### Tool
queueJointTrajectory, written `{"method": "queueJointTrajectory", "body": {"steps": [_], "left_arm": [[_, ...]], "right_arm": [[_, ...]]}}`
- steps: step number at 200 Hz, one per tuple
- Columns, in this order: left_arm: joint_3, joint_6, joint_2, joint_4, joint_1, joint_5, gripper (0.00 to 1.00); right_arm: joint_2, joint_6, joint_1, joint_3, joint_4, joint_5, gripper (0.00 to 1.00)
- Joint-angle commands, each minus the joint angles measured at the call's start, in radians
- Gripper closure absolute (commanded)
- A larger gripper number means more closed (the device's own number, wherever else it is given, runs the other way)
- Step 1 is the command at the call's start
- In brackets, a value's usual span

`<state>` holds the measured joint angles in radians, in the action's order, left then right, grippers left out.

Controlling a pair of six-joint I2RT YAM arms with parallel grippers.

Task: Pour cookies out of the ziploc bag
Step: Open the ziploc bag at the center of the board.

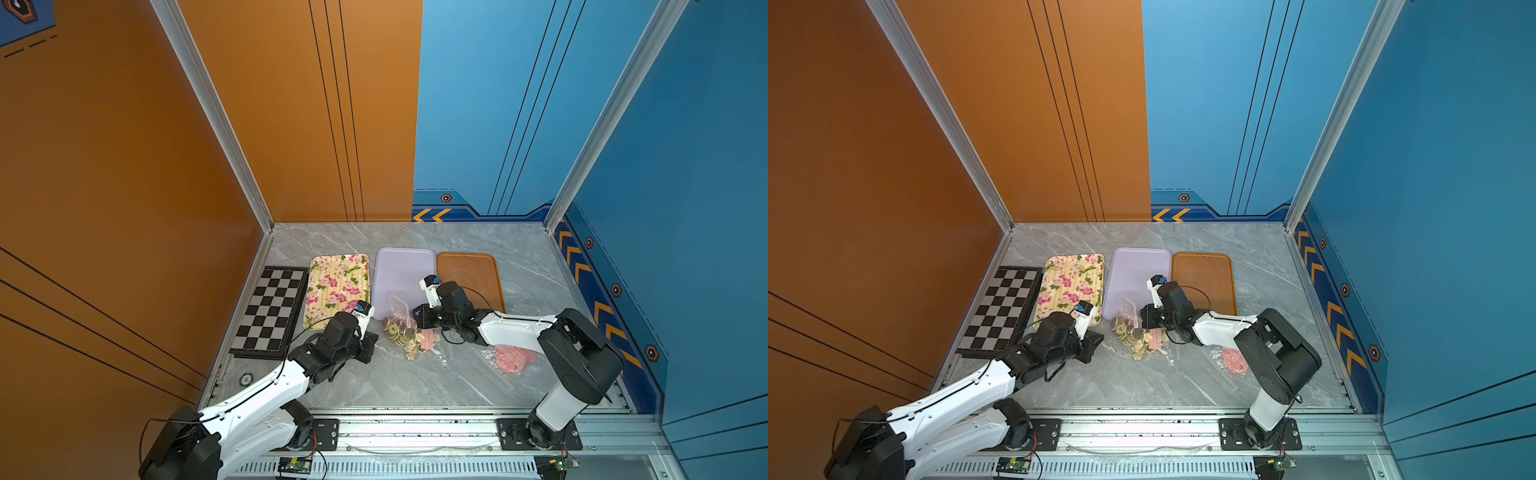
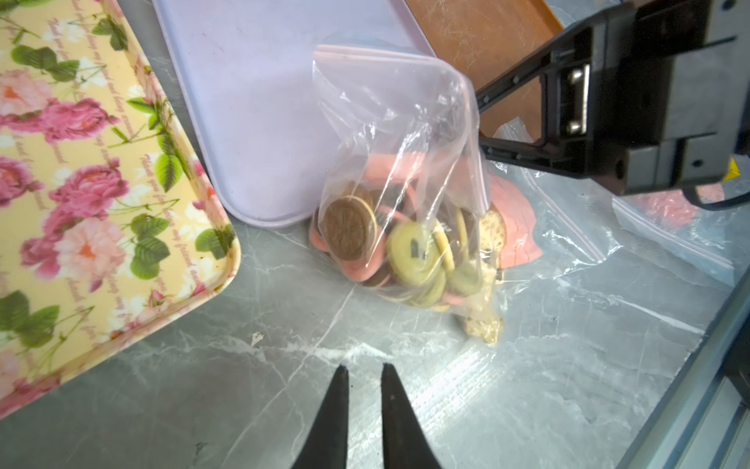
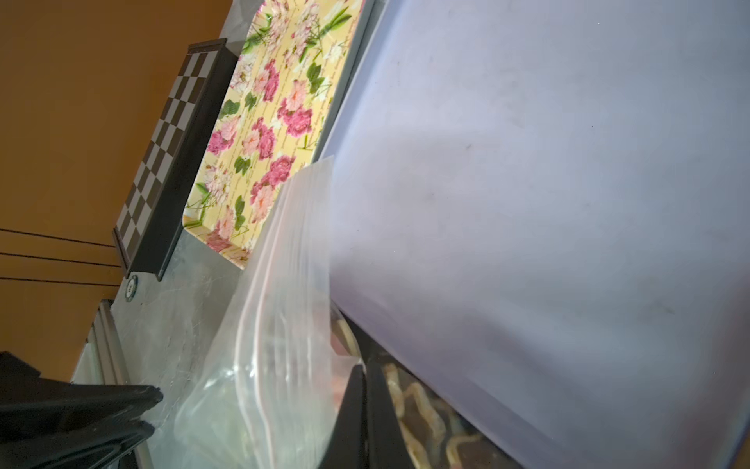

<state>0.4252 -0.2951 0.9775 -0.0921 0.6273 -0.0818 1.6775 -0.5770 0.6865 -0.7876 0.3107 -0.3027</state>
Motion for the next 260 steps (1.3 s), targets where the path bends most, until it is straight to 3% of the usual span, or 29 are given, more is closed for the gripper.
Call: {"method": "queueJointTrajectory", "body": {"steps": [1,16,32,106,161,171,198,260], "left_arm": [[0.048,0.020,0.026,-0.029,-0.005,0.011,0.79],[0.068,0.036,0.049,-0.009,0.002,-0.013,0.68],[0.104,0.063,0.080,0.006,0.018,-0.018,0.63],[0.265,0.176,0.275,0.006,0.040,-0.052,0.58],[0.281,0.187,0.345,0.020,0.058,-0.035,0.59],[0.284,0.188,0.354,0.020,0.064,-0.011,0.63],[0.285,0.185,0.355,0.023,0.076,0.033,1.00],[0.150,0.093,0.190,0.006,0.080,0.195,1.00]], "right_arm": [[0.007,0.014,0.008,0.005,-0.016,0.033,1.00],[0.010,0.017,0.008,0.007,0.011,0.005,1.00],[0.006,0.021,0.008,0.011,0.035,-0.017,1.00],[-0.001,0.029,0.042,0.021,0.089,-0.073,1.00],[0.001,0.033,0.044,0.015,0.090,-0.082,1.00],[-0.001,0.035,0.046,0.017,0.089,-0.081,1.00],[-0.001,0.039,0.048,0.016,0.087,-0.082,1.00],[-0.015,0.039,0.042,0.019,0.042,-0.027,1.00]]}}
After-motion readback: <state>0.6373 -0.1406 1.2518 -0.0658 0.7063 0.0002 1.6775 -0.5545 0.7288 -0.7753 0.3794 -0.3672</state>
